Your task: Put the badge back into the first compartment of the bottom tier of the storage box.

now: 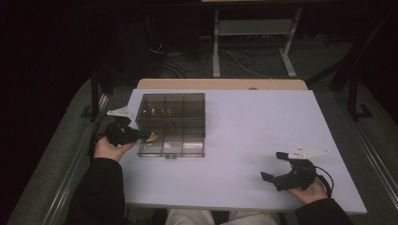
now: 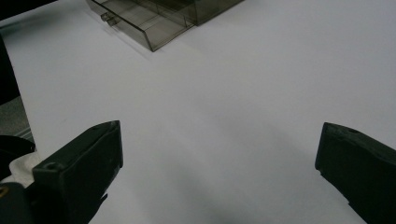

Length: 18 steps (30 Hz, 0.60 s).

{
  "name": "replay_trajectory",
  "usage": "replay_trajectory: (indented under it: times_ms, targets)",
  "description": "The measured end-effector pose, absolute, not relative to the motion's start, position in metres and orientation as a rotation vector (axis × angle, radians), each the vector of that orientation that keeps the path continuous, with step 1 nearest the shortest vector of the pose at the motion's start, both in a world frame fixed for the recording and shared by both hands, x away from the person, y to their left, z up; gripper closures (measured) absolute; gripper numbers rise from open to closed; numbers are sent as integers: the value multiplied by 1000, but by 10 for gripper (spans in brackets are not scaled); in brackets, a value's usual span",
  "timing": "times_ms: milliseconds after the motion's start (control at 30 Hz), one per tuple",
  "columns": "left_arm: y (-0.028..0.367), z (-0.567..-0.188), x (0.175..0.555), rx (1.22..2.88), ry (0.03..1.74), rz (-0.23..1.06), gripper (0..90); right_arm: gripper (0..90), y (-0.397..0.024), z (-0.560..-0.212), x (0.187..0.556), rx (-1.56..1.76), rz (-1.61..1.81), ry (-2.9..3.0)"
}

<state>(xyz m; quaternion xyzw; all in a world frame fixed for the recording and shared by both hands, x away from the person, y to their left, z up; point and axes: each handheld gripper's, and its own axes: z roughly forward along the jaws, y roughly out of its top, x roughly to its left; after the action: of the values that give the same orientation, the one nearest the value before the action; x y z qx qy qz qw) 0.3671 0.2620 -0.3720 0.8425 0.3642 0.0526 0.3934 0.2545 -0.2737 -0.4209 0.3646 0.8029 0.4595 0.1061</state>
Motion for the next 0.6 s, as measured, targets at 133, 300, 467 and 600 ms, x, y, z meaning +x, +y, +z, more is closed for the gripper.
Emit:
replay_trajectory:
  times_ms: [133,300,467,600]
  targets:
    - [264,-377,368,2141,941,129,881,5,-274,-421,255,1075,1353,2365]
    - [266,-382,369,2138,951,130,881,5,-273,-421,254,1075,1351,2368]
    - [266,-386,371,2137,955,120,881,5,-273,-421,255,1073,1349,2371]
    - [265,-390,371,2145,971,118,881,5,-273,-421,255,1072,1348,2373]
